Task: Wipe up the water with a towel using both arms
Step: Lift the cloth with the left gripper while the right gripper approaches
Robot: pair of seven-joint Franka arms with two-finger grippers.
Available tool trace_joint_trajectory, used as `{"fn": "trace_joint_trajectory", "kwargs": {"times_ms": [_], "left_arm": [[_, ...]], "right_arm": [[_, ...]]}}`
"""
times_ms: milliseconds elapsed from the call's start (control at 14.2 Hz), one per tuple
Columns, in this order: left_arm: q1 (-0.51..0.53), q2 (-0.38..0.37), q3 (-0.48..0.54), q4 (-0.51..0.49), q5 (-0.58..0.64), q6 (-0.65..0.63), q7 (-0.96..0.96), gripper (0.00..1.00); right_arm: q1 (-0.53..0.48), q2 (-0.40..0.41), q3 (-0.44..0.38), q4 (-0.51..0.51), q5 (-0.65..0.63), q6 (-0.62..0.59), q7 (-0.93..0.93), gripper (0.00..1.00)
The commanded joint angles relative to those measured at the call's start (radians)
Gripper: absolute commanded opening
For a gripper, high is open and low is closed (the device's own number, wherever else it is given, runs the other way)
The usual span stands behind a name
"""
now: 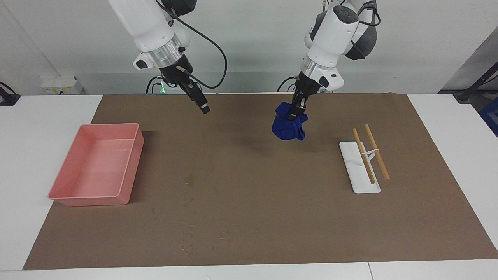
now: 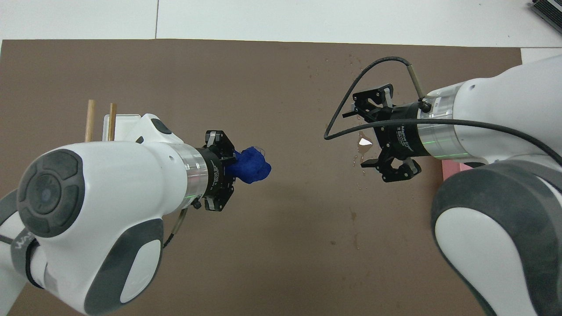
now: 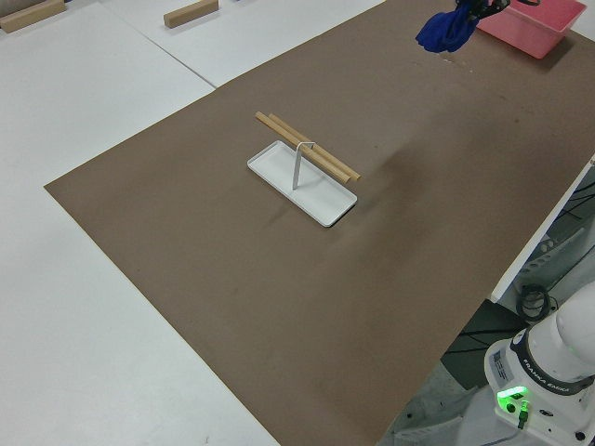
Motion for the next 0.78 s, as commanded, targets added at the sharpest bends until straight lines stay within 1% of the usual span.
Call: {"fn": "trace_joint_trajectory", "kwargs": {"times_ms": [0, 141, 353, 494, 564, 705], "left_arm": [[-0.052, 0.010, 0.017, 0.039, -0.042, 0.054, -0.150, 0.00], [-0.090, 0.012, 0.017, 0.047, -0.042, 0.147, -0.269, 0.00], [-0.135, 0.012, 0.017, 0.053, -0.042, 0.204, -0.338, 0.00], [-0.143, 0.012, 0.004, 0.048, -0.042, 0.268, -0.379, 0.00], [-0.144, 0.013, 0.004, 0.048, -0.042, 0.285, -0.405, 0.00], [-0.147, 0.021, 0.004, 0.048, -0.042, 0.330, -0.435, 0.00]], "right_arm": [[0.028, 0.022, -0.001, -0.009, 0.029, 0.043, 0.066, 1.00], [0.048, 0.037, -0.001, -0.009, 0.070, 0.086, 0.106, 1.00], [0.048, 0.046, -0.001, -0.009, 0.124, 0.106, 0.142, 1.00], [0.051, 0.049, 0.000, -0.012, 0.135, 0.106, 0.146, 1.00], [0.071, 0.049, -0.001, -0.014, 0.135, 0.106, 0.155, 1.00], [0.080, 0.045, 0.000, -0.032, 0.135, 0.133, 0.160, 1.00]]}}
